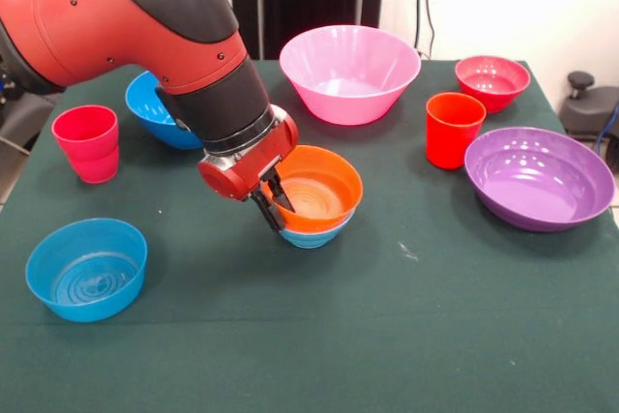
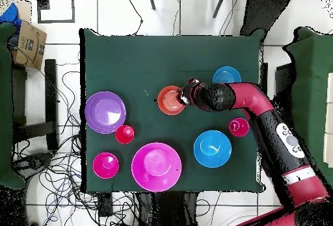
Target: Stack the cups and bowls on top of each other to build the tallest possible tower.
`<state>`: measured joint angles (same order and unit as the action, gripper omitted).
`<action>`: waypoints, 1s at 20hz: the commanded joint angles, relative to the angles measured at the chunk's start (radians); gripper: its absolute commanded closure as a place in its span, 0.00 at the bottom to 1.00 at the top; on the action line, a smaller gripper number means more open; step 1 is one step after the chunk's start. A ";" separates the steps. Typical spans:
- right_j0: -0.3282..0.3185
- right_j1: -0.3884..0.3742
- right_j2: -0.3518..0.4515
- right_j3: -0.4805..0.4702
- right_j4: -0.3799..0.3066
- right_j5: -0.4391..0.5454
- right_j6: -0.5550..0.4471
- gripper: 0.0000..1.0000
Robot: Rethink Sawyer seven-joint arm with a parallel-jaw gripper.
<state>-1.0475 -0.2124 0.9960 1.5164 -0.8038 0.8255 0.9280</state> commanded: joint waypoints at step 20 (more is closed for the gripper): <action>0.060 0.071 -0.036 -0.060 0.068 0.105 -0.252 1.00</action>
<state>-1.0440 -0.2045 0.9956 1.5162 -0.7469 0.8382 0.9280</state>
